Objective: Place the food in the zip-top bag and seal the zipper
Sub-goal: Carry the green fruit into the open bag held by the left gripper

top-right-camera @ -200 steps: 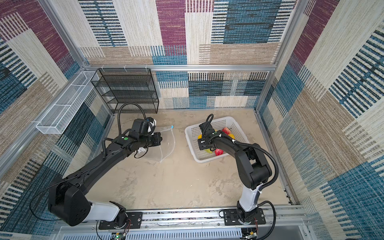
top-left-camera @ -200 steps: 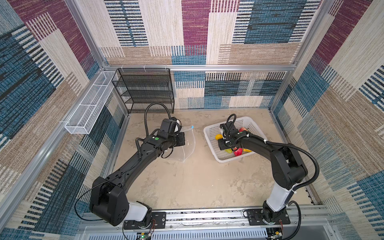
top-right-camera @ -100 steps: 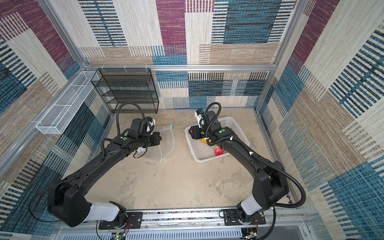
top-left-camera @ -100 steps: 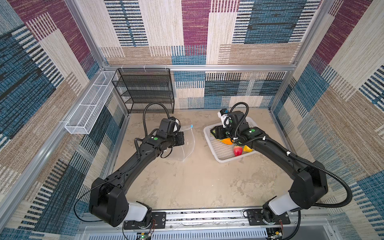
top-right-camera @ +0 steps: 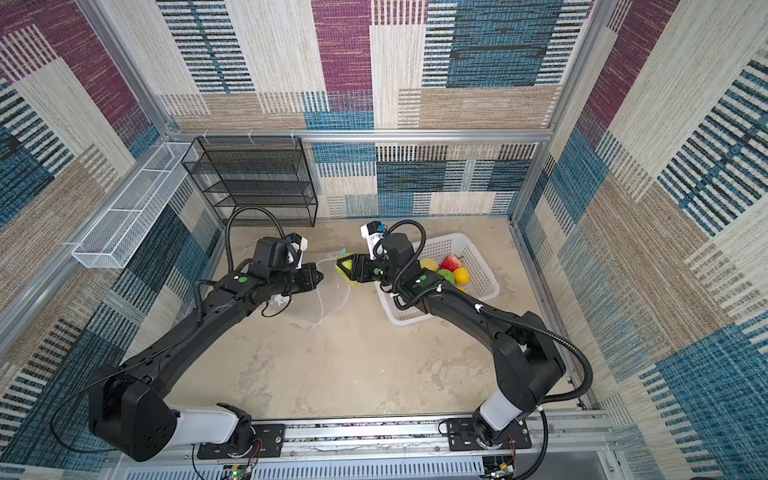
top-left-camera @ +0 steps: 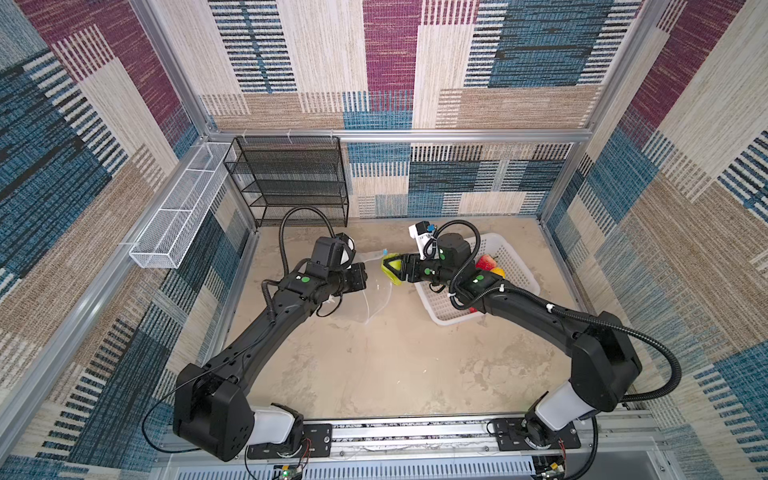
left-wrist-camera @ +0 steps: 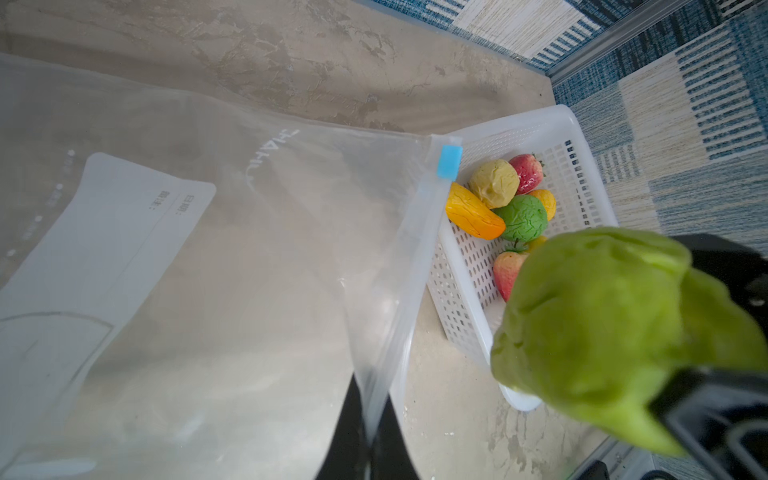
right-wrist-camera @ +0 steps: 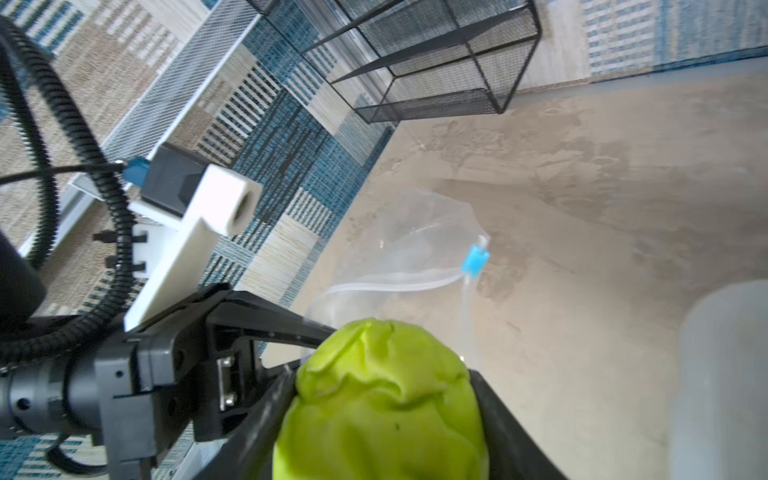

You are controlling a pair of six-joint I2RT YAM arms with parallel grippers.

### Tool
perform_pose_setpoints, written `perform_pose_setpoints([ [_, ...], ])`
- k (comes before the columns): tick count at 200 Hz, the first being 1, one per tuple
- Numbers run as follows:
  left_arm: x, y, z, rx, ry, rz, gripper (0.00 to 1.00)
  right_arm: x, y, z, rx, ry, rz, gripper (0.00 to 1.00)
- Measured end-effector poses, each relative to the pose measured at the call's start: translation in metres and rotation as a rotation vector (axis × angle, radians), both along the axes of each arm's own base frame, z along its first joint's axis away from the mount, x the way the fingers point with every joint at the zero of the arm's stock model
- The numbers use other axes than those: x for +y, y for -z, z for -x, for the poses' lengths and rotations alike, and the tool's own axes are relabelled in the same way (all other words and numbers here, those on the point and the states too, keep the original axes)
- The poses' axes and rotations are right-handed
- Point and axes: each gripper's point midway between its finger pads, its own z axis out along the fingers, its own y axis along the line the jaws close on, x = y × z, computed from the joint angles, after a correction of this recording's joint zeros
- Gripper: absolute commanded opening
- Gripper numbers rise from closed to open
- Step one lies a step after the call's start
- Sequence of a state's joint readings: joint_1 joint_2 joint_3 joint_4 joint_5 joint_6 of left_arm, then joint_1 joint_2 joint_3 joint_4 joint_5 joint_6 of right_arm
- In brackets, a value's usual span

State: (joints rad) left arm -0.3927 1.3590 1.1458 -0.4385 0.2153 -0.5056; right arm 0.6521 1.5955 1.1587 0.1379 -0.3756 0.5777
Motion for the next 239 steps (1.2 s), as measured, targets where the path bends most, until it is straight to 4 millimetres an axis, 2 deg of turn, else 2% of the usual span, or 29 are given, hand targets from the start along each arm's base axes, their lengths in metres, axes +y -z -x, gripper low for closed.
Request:
perform_pose_setpoints([
  [20,0.002,-0.002,-0.001,-0.001,-0.013,0.020,0.00,0.008,0.006,0.004,0.016,-0.017,-0.045,0.50],
  [58,0.003,-0.003,-0.003,0.006,-0.023,0.061,0.00,0.015,0.032,0.010,0.070,-0.028,-0.082,0.50],
  [117,-0.002,-0.006,-0.001,0.008,-0.006,0.109,0.00,0.029,0.060,0.003,0.117,-0.036,-0.097,0.49],
  [144,-0.007,-0.007,-0.001,0.006,0.012,0.132,0.00,0.037,0.062,-0.005,0.135,-0.031,-0.105,0.49],
  [168,-0.006,-0.006,-0.002,0.007,0.010,0.134,0.00,0.045,0.069,-0.011,0.158,-0.022,-0.094,0.53],
  [187,-0.009,-0.007,-0.001,0.008,0.021,0.142,0.00,0.050,0.082,-0.017,0.194,0.006,-0.058,0.55],
  [221,-0.009,-0.009,-0.001,0.003,0.021,0.143,0.00,0.045,0.113,-0.019,0.258,0.071,0.032,0.59],
  [239,-0.009,-0.009,-0.001,0.003,0.020,0.143,0.00,0.045,0.119,-0.020,0.266,0.092,0.068,0.64],
])
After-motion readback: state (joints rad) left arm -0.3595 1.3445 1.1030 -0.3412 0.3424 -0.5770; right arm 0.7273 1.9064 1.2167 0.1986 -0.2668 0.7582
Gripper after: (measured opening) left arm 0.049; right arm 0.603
